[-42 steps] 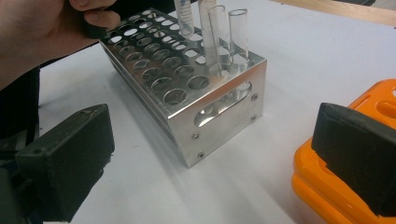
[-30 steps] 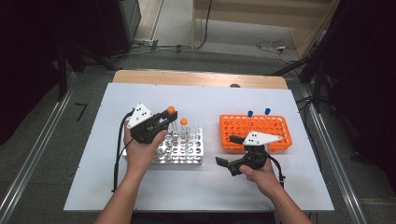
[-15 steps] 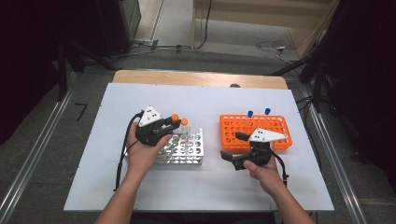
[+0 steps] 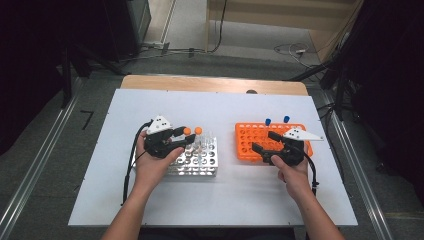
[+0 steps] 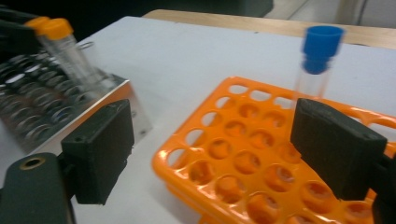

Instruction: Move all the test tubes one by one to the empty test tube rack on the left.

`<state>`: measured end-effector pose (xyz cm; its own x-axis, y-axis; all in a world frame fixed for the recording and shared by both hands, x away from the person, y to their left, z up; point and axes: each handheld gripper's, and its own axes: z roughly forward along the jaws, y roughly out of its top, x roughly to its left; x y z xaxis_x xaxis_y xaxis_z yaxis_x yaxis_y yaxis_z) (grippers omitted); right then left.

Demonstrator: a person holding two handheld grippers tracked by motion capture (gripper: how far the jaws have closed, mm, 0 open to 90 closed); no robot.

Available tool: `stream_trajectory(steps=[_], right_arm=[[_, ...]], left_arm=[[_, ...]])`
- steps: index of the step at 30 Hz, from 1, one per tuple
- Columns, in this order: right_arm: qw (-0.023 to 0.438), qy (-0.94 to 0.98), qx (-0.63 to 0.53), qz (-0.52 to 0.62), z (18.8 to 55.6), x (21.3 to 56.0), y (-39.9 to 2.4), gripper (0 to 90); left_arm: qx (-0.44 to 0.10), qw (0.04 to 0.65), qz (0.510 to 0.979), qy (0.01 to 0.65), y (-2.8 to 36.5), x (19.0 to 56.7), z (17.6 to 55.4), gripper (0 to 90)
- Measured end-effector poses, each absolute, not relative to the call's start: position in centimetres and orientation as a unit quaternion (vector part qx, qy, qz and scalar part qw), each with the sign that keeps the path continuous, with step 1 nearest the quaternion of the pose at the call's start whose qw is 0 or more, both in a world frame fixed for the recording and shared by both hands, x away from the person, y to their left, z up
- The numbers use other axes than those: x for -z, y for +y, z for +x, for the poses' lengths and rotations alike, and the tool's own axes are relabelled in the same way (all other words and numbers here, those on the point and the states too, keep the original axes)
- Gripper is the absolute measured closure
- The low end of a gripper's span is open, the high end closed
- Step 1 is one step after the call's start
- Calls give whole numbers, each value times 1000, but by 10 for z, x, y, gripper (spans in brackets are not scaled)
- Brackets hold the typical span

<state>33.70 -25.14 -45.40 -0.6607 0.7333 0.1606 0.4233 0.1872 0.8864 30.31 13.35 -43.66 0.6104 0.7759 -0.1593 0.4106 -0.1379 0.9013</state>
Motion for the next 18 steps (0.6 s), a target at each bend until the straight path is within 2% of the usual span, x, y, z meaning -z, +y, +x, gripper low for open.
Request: stream_trajectory(steps=[7,16,18], right_arm=[[182,742,-476,435,354,462,-253,304],[199,731,-438,484,370,472,-246,514],[204,729,-433,489,372,474,-244,539]], left_arm=[[-160,544,722,395,140,435,290,263],[-133,566,718,383,149,439,271,87],[-128,568,718,382,150,440,269,44]])
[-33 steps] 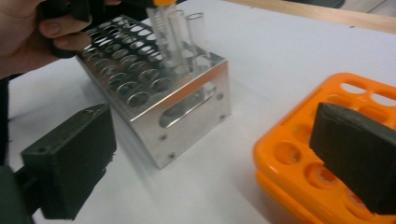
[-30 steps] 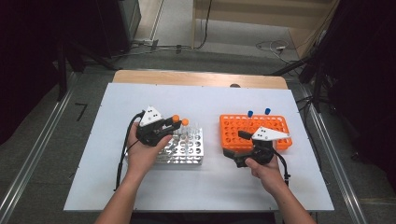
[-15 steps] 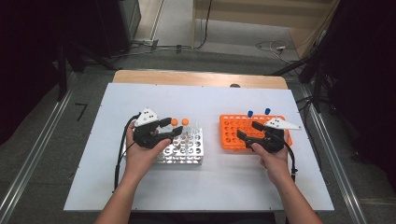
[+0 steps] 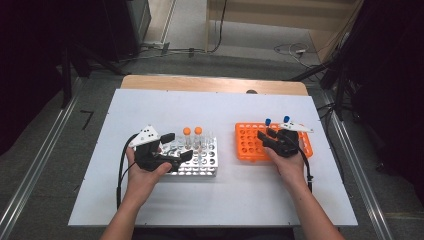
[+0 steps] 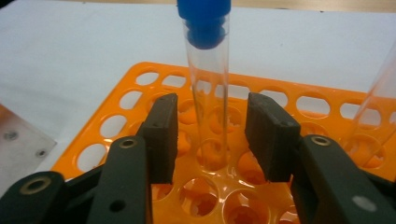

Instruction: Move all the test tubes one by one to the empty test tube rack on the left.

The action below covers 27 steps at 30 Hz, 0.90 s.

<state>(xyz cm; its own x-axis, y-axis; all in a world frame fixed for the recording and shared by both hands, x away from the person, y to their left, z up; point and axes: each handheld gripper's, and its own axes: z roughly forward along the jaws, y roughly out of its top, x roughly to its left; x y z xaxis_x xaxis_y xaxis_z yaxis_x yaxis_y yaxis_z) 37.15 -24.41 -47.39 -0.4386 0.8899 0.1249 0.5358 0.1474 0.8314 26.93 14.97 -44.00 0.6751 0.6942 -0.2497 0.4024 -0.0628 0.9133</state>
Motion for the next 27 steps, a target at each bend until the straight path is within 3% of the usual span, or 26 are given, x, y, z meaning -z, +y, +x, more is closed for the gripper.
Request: stream_trajectory(steps=[2,6,17,27], right_arm=[[207,727,-435,489,373,475,-244,570],[215,726,-434,488,373,476,-243,740],[235,712,-485,449,359,460,-252,748],[199,732,-511,404,337,444,-245,749]], left_arm=[[-122,570,720,377,150,441,268,14],[-117,576,721,367,148,441,266,0],[-123,573,728,355,142,437,263,0],[-126,576,736,333,133,431,260,0]])
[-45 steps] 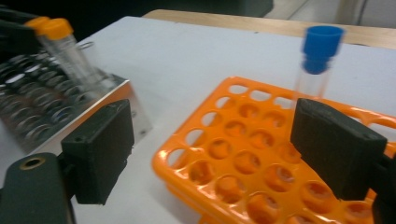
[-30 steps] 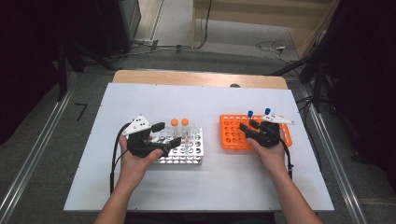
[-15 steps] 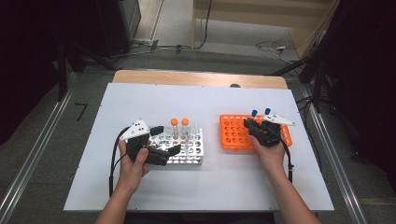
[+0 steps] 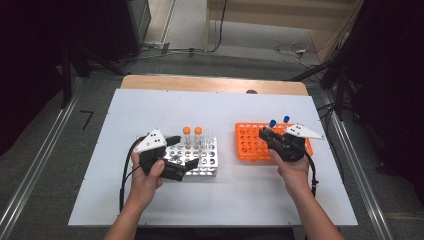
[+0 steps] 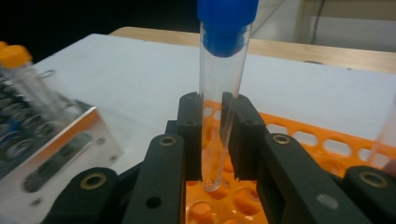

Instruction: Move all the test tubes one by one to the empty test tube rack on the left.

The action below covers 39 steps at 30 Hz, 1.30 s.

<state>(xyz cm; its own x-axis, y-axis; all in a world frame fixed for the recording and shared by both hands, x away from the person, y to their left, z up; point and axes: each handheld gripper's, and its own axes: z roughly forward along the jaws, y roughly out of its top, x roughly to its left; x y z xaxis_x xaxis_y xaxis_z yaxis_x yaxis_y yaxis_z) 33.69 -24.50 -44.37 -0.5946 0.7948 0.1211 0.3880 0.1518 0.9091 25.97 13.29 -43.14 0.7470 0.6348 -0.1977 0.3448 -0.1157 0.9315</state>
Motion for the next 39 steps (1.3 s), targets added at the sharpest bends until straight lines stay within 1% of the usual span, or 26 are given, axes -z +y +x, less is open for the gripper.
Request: stream_trajectory(steps=[8,23,28,33,36,39], right_arm=[[157,758,-527,351,316,434,-226,749],[112,791,-536,275,288,431,-190,749],[100,799,-535,257,281,431,-180,749],[88,808,-531,241,275,433,-170,749],[83,812,-528,233,271,435,-164,749],[79,816,-527,224,268,437,-158,749]], left_arm=[[-115,582,738,321,129,427,259,3],[-108,584,740,316,118,423,257,22],[-115,574,745,320,111,422,256,90],[-111,576,749,308,103,418,252,157],[-107,584,749,295,100,417,251,241],[-97,591,750,279,96,417,249,345]])
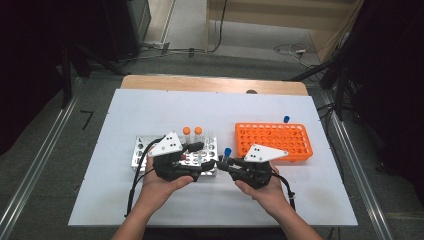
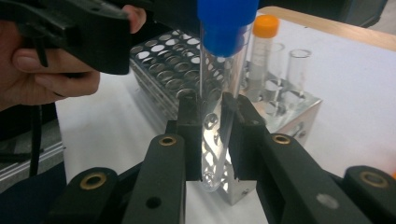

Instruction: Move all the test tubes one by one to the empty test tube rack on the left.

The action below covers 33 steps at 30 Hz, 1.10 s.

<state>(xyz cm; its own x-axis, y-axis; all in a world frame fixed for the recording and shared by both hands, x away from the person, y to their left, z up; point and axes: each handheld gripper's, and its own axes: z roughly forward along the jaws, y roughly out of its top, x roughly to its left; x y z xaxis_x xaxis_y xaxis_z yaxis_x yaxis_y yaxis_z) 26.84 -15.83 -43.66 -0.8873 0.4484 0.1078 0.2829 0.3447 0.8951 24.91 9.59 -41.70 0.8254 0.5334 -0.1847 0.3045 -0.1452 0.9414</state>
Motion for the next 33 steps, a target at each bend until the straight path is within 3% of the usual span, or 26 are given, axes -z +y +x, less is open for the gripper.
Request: stream_trajectory(steps=[14,21,33], right_arm=[[56,829,-522,194,256,440,-141,749],[49,828,-523,194,258,440,-142,733],[54,822,-530,203,271,440,-156,232]], left_arm=[[-71,594,766,234,79,420,245,738],[-89,590,768,232,80,419,245,774],[-135,598,737,285,114,412,257,774]])
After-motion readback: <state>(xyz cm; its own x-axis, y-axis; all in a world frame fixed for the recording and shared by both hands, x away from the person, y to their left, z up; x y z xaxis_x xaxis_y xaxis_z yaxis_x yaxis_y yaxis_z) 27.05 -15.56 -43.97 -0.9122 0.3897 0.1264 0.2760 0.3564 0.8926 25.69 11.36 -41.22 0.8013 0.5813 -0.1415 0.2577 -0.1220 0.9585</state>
